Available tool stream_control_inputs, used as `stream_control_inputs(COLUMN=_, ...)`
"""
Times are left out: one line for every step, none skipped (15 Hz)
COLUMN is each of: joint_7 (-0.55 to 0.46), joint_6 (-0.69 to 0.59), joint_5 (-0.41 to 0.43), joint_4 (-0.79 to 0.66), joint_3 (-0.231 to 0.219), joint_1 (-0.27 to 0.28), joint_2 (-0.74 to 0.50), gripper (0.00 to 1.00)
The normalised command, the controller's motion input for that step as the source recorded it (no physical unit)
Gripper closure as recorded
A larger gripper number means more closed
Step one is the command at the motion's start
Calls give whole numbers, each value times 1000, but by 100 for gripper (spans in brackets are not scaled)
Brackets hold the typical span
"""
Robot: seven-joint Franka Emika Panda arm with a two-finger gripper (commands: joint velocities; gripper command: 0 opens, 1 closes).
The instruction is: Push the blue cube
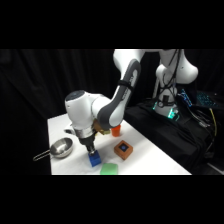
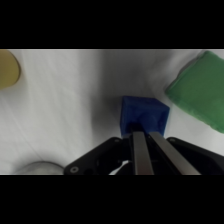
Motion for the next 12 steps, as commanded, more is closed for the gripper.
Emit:
stream_control_inputs(joint_7=9, joint_6=-190, joint_5=89, joint_4=-15, joint_3=20, joint_1=-5, joint_2=-177, gripper=94)
stream_control_inputs(joint_7=32, joint_6=-326, joint_5=82, joint_4=-22, joint_3=3, joint_1=0, joint_2=-278, gripper=96)
stream_control_inputs(joint_7=5, joint_6=-409, joint_5=88, joint_4=-9, joint_3=10, joint_1=-16, joint_2=-342, gripper=95)
stream_control_inputs(joint_7=25, joint_6=-442, joint_5=92, joint_4=25, joint_3=-5, joint_1=-23, joint_2=-365, gripper=96)
stream_control_inputs(joint_7=-17, joint_6=-503, joint_5=117, joint_4=74, joint_3=13, joint_1=-52, joint_2=-366, gripper=94)
stream_control_inputs(joint_7=-2, joint_6=-527, joint_5=106, joint_4=108, joint_3=0, joint_1=-43, joint_2=-341, gripper=70)
stream_control_inputs(joint_7=-7, joint_6=-532, joint_5=106, joint_4=142, joint_3=-4, joint_1=-44, joint_2=-302, gripper=68)
stream_control_inputs(joint_7=-13, joint_6=-485, joint_5=114, joint_4=152, joint_3=0, joint_1=-45, joint_2=-265, gripper=68)
stream_control_inputs(joint_7=-28, joint_6=-459, joint_5=132, joint_4=156, joint_3=7, joint_1=-53, joint_2=-237, gripper=62)
stream_control_inputs(joint_7=-41, joint_6=-444, joint_5=144, joint_4=161, joint_3=11, joint_1=-54, joint_2=-206, gripper=54)
stream_control_inputs(joint_7=-35, joint_6=-417, joint_5=134, joint_4=143, joint_3=4, joint_1=-46, joint_2=-206, gripper=45)
stream_control_inputs(joint_7=-27, joint_6=-391, joint_5=117, joint_4=127, joint_3=-6, joint_1=-35, joint_2=-204, gripper=38)
